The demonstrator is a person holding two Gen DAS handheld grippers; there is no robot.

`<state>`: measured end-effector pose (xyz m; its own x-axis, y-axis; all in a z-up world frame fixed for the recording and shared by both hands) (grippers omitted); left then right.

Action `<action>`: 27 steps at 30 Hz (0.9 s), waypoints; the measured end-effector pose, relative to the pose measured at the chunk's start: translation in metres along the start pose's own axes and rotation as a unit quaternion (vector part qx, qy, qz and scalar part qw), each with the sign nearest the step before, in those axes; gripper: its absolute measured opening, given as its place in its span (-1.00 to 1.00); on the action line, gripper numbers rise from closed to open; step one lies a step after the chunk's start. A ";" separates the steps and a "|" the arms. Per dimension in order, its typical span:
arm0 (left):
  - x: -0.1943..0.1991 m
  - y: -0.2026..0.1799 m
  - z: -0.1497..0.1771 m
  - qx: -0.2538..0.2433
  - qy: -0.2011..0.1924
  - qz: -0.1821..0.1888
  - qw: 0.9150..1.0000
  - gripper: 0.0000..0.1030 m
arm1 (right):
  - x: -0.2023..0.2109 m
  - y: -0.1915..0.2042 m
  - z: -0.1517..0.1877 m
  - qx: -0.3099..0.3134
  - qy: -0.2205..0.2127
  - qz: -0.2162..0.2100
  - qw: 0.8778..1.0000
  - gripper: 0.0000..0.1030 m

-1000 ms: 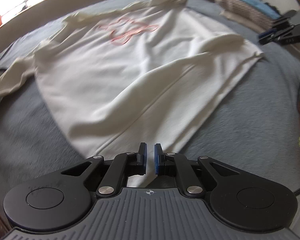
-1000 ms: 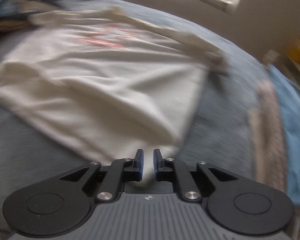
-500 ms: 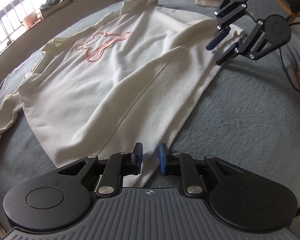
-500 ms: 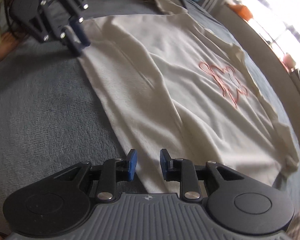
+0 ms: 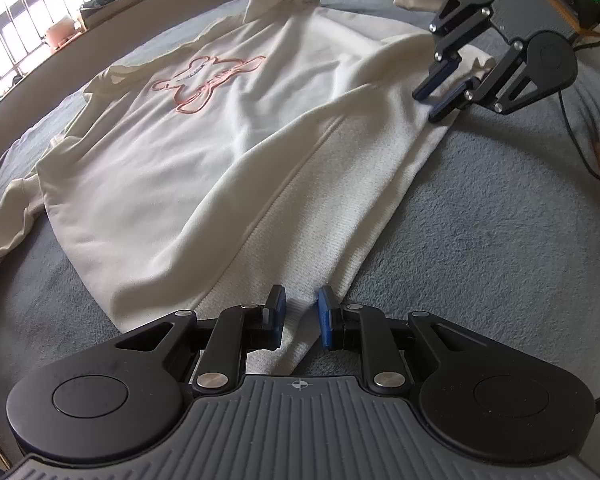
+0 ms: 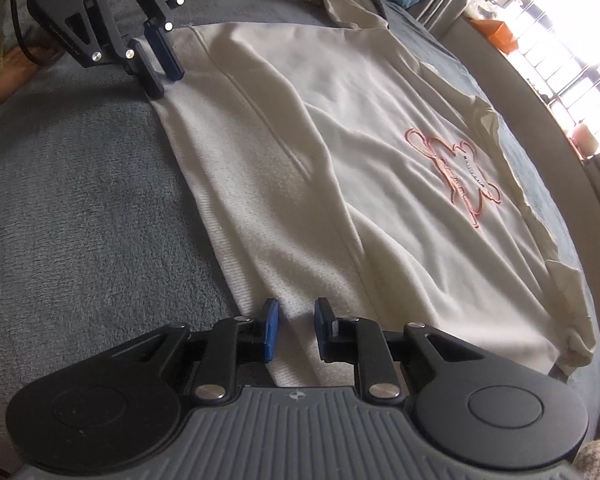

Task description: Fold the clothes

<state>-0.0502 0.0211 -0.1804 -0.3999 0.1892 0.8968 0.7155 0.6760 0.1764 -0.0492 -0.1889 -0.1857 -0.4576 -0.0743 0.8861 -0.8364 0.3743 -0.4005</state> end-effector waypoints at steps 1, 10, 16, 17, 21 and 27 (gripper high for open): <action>0.000 0.001 0.001 0.003 -0.002 0.004 1.000 -0.76 | 0.000 0.001 0.000 0.003 0.001 -0.002 1.000 -0.79; 0.007 0.010 0.003 0.029 -0.018 0.031 0.999 -1.00 | 0.009 0.002 0.001 0.008 -0.006 -0.017 1.000 -1.00; 0.009 0.007 0.005 0.012 -0.013 0.032 0.999 -1.00 | 0.011 0.005 0.002 0.014 -0.005 -0.029 0.999 -1.00; 0.008 0.006 0.005 0.009 -0.012 0.029 0.999 -1.00 | 0.011 0.005 0.002 0.013 -0.004 -0.030 0.999 -1.00; 0.005 0.004 0.006 0.000 -0.008 0.026 1.000 -1.00 | 0.009 0.006 0.003 0.009 0.001 -0.038 0.999 -1.00; 0.004 0.007 0.007 0.011 0.002 0.033 0.999 -0.95 | 0.004 0.008 0.004 -0.003 0.005 -0.046 0.999 -0.99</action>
<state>-0.0506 0.0311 -0.1786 -0.3497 0.2324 0.9076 0.7279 0.6773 0.1071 -0.0587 -0.1903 -0.1866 -0.3750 -0.0994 0.9217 -0.8734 0.3711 -0.3153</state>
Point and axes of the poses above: each gripper's, at about its wrist camera, not at the fingertips, and x roughly against the way its jaws point, y to its left, z to its underside, the point moved 6 cm from there along -x, roughly the way its jaws point, and after that the axes turned 12 degrees about y, right-handed, at the moved point
